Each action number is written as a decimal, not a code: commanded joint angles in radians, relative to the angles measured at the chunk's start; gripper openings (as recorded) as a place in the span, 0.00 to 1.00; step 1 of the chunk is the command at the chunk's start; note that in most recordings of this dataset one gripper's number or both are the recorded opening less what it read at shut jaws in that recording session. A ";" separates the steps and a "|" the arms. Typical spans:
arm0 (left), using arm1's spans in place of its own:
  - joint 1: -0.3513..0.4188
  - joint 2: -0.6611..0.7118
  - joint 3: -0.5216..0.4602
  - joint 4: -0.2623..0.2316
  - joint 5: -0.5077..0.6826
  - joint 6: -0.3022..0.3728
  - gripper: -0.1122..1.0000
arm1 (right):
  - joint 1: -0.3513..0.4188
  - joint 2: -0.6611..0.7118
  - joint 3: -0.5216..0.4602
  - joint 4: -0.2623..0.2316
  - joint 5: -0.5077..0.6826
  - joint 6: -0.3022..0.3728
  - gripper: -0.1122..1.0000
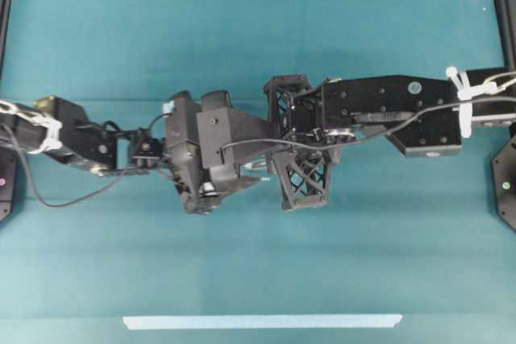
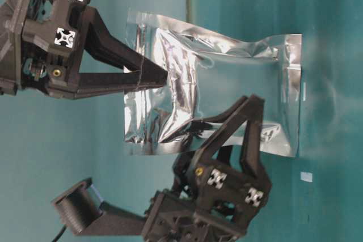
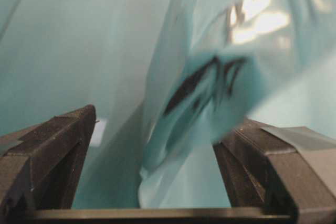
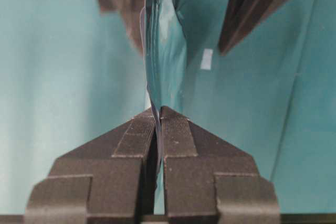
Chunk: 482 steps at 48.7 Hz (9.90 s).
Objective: Hand over the silver zip bag and make it stand upright.
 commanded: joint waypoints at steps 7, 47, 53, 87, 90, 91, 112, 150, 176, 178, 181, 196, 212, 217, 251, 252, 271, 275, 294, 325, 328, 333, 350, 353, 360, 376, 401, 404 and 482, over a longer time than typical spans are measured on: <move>-0.011 0.005 -0.025 0.002 -0.020 -0.002 0.92 | 0.003 -0.005 -0.005 0.000 -0.003 0.014 0.11; -0.017 0.041 -0.038 0.000 -0.026 -0.006 0.35 | 0.003 0.009 -0.005 0.002 -0.008 0.014 0.11; -0.020 0.041 -0.038 0.002 -0.026 -0.005 0.35 | 0.003 0.008 -0.005 0.002 -0.008 0.014 0.11; -0.043 0.040 -0.028 0.000 -0.006 0.049 0.35 | -0.017 -0.017 0.011 0.026 -0.051 0.115 0.59; -0.044 0.040 -0.028 0.002 -0.006 0.052 0.35 | -0.008 -0.028 0.012 0.029 -0.061 0.114 0.75; -0.044 0.040 -0.028 0.002 -0.006 0.052 0.35 | -0.005 -0.032 0.014 0.029 -0.067 0.114 0.79; -0.044 0.038 -0.018 0.002 -0.002 0.055 0.35 | -0.005 -0.144 0.127 0.026 -0.202 0.210 0.90; -0.035 0.035 -0.020 0.000 0.009 0.057 0.35 | -0.044 -0.650 0.600 0.017 -0.621 0.314 0.90; -0.035 0.035 -0.026 0.002 0.009 0.057 0.35 | -0.031 -0.670 0.657 0.017 -0.606 0.316 0.89; -0.035 0.034 -0.028 0.002 0.009 0.057 0.35 | -0.028 -0.669 0.660 0.017 -0.609 0.316 0.89; -0.037 0.035 -0.026 0.002 0.009 0.057 0.35 | -0.025 -0.670 0.663 0.017 -0.611 0.314 0.89; -0.035 0.034 -0.026 0.002 0.009 0.055 0.35 | -0.025 -0.670 0.670 0.017 -0.612 0.314 0.89; -0.037 0.031 -0.025 0.002 0.028 0.055 0.35 | -0.025 -0.670 0.678 0.017 -0.614 0.316 0.89; -0.037 0.029 -0.025 0.002 0.028 0.055 0.35 | -0.025 -0.669 0.680 0.017 -0.612 0.314 0.89; -0.037 0.031 -0.025 0.002 0.028 0.055 0.35 | -0.011 -0.666 0.684 0.017 -0.609 0.314 0.89; -0.037 0.031 -0.025 0.002 0.028 0.055 0.35 | -0.011 -0.666 0.686 0.017 -0.609 0.314 0.89; -0.037 0.029 -0.026 0.002 0.037 0.054 0.35 | -0.006 -0.666 0.689 0.018 -0.609 0.316 0.89; -0.037 0.031 -0.026 0.000 0.043 0.054 0.35 | -0.006 -0.666 0.687 0.018 -0.612 0.316 0.89; -0.035 0.029 -0.028 0.002 0.043 0.052 0.35 | -0.006 -0.663 0.689 0.021 -0.611 0.318 0.90; -0.037 0.029 -0.028 0.002 0.043 0.054 0.35 | -0.006 -0.663 0.689 0.021 -0.614 0.318 0.89; -0.037 0.029 -0.028 0.000 0.043 0.052 0.35 | -0.006 -0.663 0.687 0.021 -0.614 0.319 0.89; -0.037 0.029 -0.026 0.000 0.043 0.054 0.35 | -0.006 -0.663 0.689 0.021 -0.614 0.319 0.89; -0.037 0.029 -0.028 0.002 0.043 0.052 0.35 | -0.006 -0.663 0.689 0.023 -0.614 0.318 0.89; -0.037 0.029 -0.028 0.002 0.040 0.052 0.35 | -0.006 -0.663 0.689 0.023 -0.614 0.318 0.89; -0.037 0.029 -0.028 0.002 0.040 0.054 0.35 | -0.006 -0.663 0.689 0.023 -0.614 0.318 0.89; -0.037 0.029 -0.028 0.000 0.041 0.054 0.35 | -0.006 -0.663 0.696 0.023 -0.614 0.319 0.89; -0.037 0.029 -0.028 0.002 0.044 0.054 0.35 | -0.008 -0.663 0.696 0.023 -0.615 0.319 0.89; -0.035 0.029 -0.028 0.002 0.044 0.054 0.35 | -0.006 -0.663 0.696 0.023 -0.617 0.319 0.89; -0.037 0.029 -0.028 0.002 0.046 0.052 0.35 | -0.006 -0.663 0.699 0.028 -0.652 0.321 0.89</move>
